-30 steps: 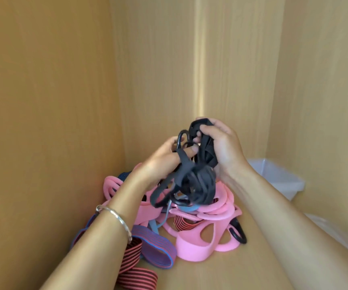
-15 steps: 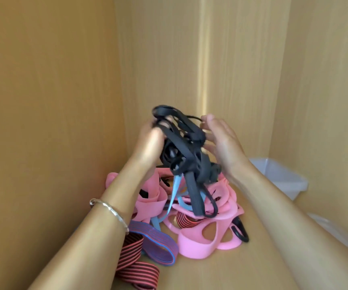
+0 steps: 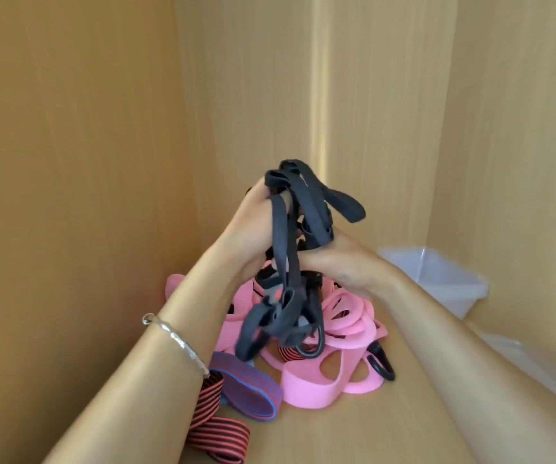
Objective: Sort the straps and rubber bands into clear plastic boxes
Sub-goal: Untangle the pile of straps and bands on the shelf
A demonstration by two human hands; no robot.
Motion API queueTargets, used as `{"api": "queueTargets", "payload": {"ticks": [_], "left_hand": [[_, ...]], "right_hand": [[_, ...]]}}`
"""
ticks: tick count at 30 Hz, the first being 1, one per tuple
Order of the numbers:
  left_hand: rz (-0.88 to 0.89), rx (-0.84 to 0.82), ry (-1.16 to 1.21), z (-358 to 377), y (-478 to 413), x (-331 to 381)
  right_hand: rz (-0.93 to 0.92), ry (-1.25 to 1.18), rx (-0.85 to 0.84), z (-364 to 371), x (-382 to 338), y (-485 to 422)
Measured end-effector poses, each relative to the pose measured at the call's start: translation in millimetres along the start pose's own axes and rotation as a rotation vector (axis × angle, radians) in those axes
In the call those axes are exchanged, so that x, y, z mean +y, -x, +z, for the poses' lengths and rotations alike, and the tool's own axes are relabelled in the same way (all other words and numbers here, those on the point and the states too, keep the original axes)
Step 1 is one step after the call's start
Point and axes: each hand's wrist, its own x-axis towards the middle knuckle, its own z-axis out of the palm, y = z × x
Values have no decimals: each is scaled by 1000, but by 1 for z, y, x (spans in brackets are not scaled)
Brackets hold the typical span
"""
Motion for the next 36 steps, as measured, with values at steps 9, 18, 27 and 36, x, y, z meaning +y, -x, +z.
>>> {"api": "queueTargets", "payload": {"ticks": [9,18,27,36], "left_hand": [[129,-58,-186,2,3,6],[39,-45,-329,10,0,-9],[8,135,-562,-1,-5,-19],[69,16,-429,-5,2,-9]], "right_hand": [[-10,-27,364,1,-1,-5],[-10,-561,784,-25,-23,-9],[234,-320,349,-20,-7,-1],[179,-278,21,-5,-14,-1]]}}
